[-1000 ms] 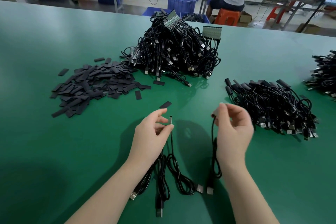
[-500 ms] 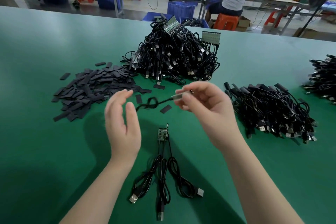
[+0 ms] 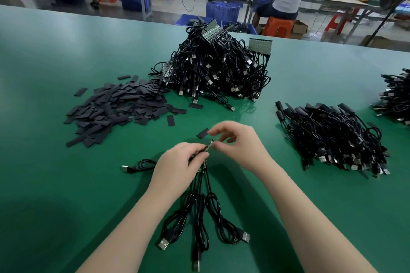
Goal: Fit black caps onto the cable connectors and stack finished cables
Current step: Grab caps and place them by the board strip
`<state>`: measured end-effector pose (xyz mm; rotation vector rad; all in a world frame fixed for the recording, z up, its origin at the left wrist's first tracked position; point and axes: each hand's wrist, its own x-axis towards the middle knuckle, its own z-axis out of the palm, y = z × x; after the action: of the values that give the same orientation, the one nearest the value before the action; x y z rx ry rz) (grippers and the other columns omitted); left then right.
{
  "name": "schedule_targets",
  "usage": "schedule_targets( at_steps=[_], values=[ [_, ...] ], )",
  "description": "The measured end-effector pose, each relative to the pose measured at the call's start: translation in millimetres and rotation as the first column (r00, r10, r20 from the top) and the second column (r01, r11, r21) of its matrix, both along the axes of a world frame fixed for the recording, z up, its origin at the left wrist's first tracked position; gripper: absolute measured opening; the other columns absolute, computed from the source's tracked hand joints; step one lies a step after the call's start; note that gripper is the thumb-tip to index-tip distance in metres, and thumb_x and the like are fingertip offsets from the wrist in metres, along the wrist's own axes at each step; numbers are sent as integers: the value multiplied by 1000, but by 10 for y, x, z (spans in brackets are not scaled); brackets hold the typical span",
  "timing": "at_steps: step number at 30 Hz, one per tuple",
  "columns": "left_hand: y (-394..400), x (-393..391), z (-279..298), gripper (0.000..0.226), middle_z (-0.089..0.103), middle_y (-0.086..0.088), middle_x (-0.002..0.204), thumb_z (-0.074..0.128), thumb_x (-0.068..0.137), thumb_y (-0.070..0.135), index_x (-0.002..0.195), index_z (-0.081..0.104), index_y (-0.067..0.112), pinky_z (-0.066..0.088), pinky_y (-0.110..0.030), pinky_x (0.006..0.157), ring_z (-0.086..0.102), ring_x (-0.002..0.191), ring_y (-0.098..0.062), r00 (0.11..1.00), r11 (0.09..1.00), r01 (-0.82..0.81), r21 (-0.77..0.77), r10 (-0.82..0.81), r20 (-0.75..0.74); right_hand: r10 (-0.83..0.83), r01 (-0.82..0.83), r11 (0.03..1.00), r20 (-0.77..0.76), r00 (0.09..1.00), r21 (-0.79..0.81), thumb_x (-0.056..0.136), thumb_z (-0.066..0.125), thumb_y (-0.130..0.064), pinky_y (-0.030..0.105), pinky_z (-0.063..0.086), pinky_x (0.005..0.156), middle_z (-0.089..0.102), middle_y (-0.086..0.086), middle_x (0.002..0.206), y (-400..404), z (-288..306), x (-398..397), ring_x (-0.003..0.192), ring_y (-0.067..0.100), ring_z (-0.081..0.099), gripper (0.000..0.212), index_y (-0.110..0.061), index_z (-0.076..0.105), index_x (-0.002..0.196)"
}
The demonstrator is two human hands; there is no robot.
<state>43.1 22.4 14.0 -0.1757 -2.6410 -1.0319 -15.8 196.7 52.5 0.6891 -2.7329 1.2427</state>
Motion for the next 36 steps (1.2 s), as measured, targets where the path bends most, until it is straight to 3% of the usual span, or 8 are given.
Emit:
schedule_targets(
  at_steps=[3, 6, 11, 18, 22, 27, 32, 36],
  values=[
    [-64, -29, -30, 22, 60, 22, 94, 62, 91, 38, 110, 71, 30, 40, -12, 72, 54, 82, 4, 996, 995, -83, 58, 84, -15, -6, 0, 974, 28, 1000, 226, 91, 68, -20, 29, 45, 100, 62, -12, 129, -113, -81, -214, 115, 12, 58, 40, -32, 62, 129],
    [-73, -35, -41, 19, 61, 24, 96, 67, 88, 35, 107, 71, 32, 45, -16, 76, 56, 87, 3, 994, 987, -103, 124, 107, -28, 58, -86, 906, 79, 995, 415, 97, 58, -18, 33, 33, 113, 51, 2, 145, -286, -125, -381, 136, 20, 43, 43, -22, 54, 140],
    [-41, -19, -54, 21, 58, 30, 95, 67, 88, 32, 109, 70, 34, 49, -20, 78, 56, 90, 5, 996, 986, -68, 154, 76, -50, -38, -34, 839, 120, 992, 542, 95, 62, -25, 43, 49, 99, 57, 6, 128, -423, -103, -541, 117, 26, 56, 30, -23, 65, 125],
    [-35, 11, -42, 25, 59, 27, 101, 63, 90, 34, 115, 65, 39, 46, -14, 78, 54, 96, 7, 998, 977, -55, 208, 61, -22, -92, 1, 867, 156, 983, 499, 92, 67, -24, 29, 48, 78, 67, 2, 101, -330, -69, -476, 89, 18, 59, 15, -15, 71, 102],
    [-7, 51, 16, 27, 61, 28, 105, 64, 91, 29, 111, 60, 46, 40, -2, 77, 57, 97, 9, 996, 958, -61, 279, 76, -42, -254, 245, 967, 162, 954, 71, 88, 73, -26, 21, 50, 72, 66, -7, 84, -247, -131, -217, 77, 10, 62, 12, -23, 66, 98],
    [30, 82, 29, 27, 67, 27, 96, 66, 90, 16, 89, 60, 42, 50, -14, 77, 66, 89, 2, 992, 928, -32, 371, 74, -100, -203, 402, 797, 428, 881, -450, 85, 76, -23, 28, 56, 65, 72, -8, 75, -177, -191, 287, 67, 8, 65, 9, -32, 74, 87],
    [69, 104, 13, 34, 66, 31, 98, 67, 87, 3, 85, 73, 37, 45, -9, 86, 62, 102, 6, 982, 934, 2, 356, 66, -177, -55, 438, 613, 518, 853, -657, 85, 75, -8, 24, 57, 64, 72, 0, 72, -124, -205, 584, 66, 12, 67, 17, -24, 77, 79],
    [77, 104, 13, 36, 69, 24, 102, 66, 87, 3, 87, 74, 38, 50, -15, 85, 65, 101, 0, 984, 928, 33, 371, 35, -176, -25, 459, 561, 540, 841, -689, 86, 72, -2, 24, 57, 66, 72, 3, 76, -96, -209, 636, 71, 13, 68, 23, -21, 74, 100]
  ],
)
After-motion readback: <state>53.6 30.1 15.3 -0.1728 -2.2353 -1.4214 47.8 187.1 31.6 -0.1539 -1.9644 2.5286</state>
